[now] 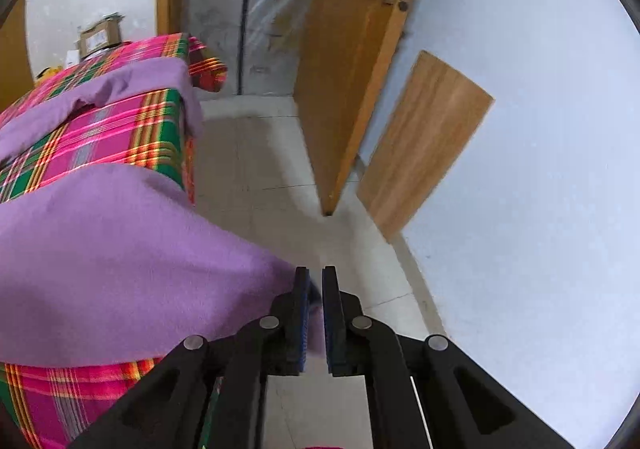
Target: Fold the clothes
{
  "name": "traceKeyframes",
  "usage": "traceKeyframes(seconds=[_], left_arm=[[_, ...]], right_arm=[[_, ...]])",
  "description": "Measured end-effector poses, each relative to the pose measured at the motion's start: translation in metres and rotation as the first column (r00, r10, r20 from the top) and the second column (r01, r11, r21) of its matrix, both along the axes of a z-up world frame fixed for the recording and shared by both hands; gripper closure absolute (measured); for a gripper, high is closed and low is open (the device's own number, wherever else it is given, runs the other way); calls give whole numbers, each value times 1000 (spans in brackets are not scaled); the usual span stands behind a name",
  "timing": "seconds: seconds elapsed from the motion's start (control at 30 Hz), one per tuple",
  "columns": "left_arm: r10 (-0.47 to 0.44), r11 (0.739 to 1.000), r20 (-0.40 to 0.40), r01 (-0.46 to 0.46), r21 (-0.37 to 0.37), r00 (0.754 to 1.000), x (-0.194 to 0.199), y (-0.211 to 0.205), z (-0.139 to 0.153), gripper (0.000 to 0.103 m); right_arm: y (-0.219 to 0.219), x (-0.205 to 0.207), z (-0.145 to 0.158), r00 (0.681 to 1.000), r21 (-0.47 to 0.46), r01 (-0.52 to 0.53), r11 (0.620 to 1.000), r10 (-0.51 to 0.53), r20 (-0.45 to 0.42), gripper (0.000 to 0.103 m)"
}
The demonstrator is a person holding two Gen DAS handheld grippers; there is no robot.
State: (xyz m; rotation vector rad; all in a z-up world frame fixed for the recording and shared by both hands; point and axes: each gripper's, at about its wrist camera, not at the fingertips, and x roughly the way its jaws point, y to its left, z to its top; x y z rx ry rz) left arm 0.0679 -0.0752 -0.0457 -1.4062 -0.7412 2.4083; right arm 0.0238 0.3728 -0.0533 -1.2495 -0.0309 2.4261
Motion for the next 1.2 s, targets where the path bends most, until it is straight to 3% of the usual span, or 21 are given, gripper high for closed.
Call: traceKeyframes(seconds=[0.07, 0.2, 0.27, 0.37, 0.43, 0.57, 0.67, 0.73, 0.9, 1.07, 1.13, 1.2], left_arm=[[-2, 1000, 2, 2, -7, 1000, 4, 0, 0, 32], [9, 1000, 5, -9, -4, 1000, 13, -2, -1, 32], [22, 1000, 5, -22, 1, 1000, 18, -6, -1, 32], [47, 999, 8, -47, 2, 999, 26, -13, -1, 32], [59, 998, 7, -60, 4, 998, 31, -17, -1, 32], [83, 997, 9, -83, 2, 996, 42, -27, -2, 32], [111, 994, 21, -112, 11, 994, 47, -36, -6, 32], [126, 992, 26, -127, 23, 992, 49, -41, -8, 32], [148, 988, 27, -149, 35, 989, 53, -46, -9, 32], [164, 985, 31, -165, 42, 986, 56, -50, -9, 32], [161, 986, 32, -162, 40, 986, 56, -51, -10, 32], [161, 986, 33, -162, 40, 986, 56, -51, -10, 32]], right_arm=[[-9, 10, 11, 1000, 5, -12, 1000, 12, -27, 96], [-65, 29, 35, 960, -45, -258, 965, 251, -127, 90], [-107, 38, 39, 883, -77, -456, 887, 440, -163, 83], [-162, 47, 29, 761, -68, -646, 761, 634, -136, 80], [-184, 52, 21, 708, -38, -704, 709, 698, -107, 80], [-202, 63, 11, 636, -41, -771, 635, 769, -58, 80], [-206, 71, 3, 620, 24, -784, 620, 784, 1, 79], [-210, 74, -2, 614, 51, -789, 612, 789, 32, 72], [-215, 69, -4, 604, 120, -794, 595, 796, 45, 63], [-222, 59, -2, 591, 144, -802, 579, 805, 52, 63], [-219, 59, -3, 583, 105, -810, 577, 812, 38, 69], [-218, 59, -3, 575, 75, -817, 572, 818, 29, 91]])
